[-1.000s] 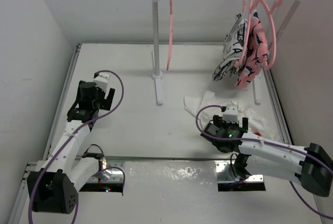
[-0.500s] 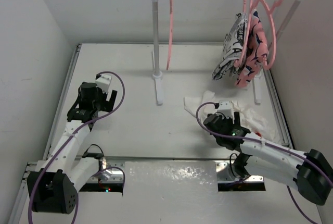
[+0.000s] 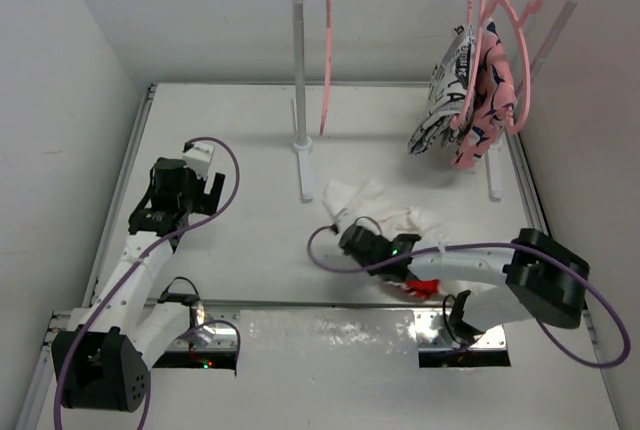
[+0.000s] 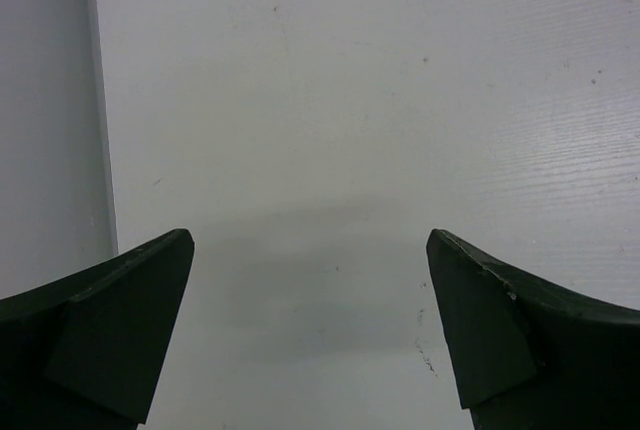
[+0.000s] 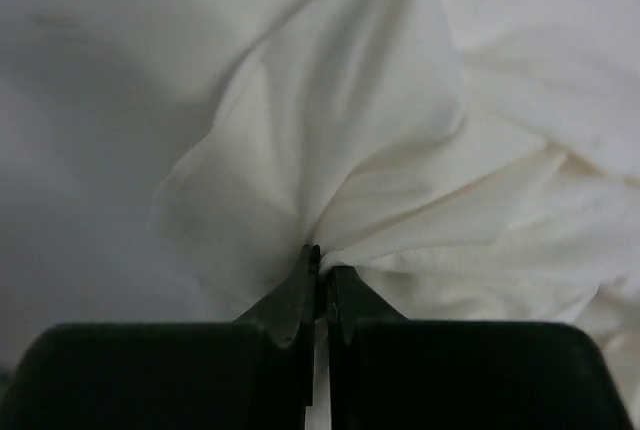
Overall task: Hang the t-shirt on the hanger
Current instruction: Move the T-shirt to the corner of the board.
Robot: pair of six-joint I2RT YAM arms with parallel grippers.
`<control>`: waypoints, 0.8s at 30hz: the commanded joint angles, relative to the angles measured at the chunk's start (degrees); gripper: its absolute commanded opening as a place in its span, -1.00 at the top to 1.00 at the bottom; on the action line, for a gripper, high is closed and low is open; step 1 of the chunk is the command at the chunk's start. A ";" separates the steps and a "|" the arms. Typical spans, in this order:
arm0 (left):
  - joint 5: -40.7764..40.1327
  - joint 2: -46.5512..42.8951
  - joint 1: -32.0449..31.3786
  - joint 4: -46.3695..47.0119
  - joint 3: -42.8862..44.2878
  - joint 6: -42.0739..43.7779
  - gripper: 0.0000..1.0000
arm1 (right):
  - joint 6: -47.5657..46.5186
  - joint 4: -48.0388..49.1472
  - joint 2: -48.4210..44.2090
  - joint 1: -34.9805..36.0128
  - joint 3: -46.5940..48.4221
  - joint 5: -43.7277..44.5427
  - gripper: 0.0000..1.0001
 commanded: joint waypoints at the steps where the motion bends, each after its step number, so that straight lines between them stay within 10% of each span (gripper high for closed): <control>1: 1.02 -1.23 0.22 0.63 1.94 -0.16 -0.99 | -9.86 8.13 3.44 10.90 6.59 -11.31 1.00; 4: 2.42 -1.05 0.13 0.19 2.38 0.19 -0.89 | -13.56 8.06 8.01 16.54 13.44 -10.36 0.90; 7: 8.11 -0.79 -0.39 -1.91 3.25 1.94 -0.84 | -13.23 3.06 11.18 17.34 20.31 -9.65 -0.11; 10: 17.76 -1.05 -2.32 -7.43 4.57 5.71 -0.82 | -11.39 0.76 8.82 17.78 21.82 -7.98 -0.53; 17: 28.96 1.22 -14.08 -15.98 9.32 10.55 -0.58 | 1.07 -1.06 -11.11 18.05 11.28 -2.90 -0.61; 24: 30.90 8.26 -28.06 -17.04 10.29 10.73 -0.60 | 19.77 -16.10 -27.12 17.43 0.11 10.10 -0.04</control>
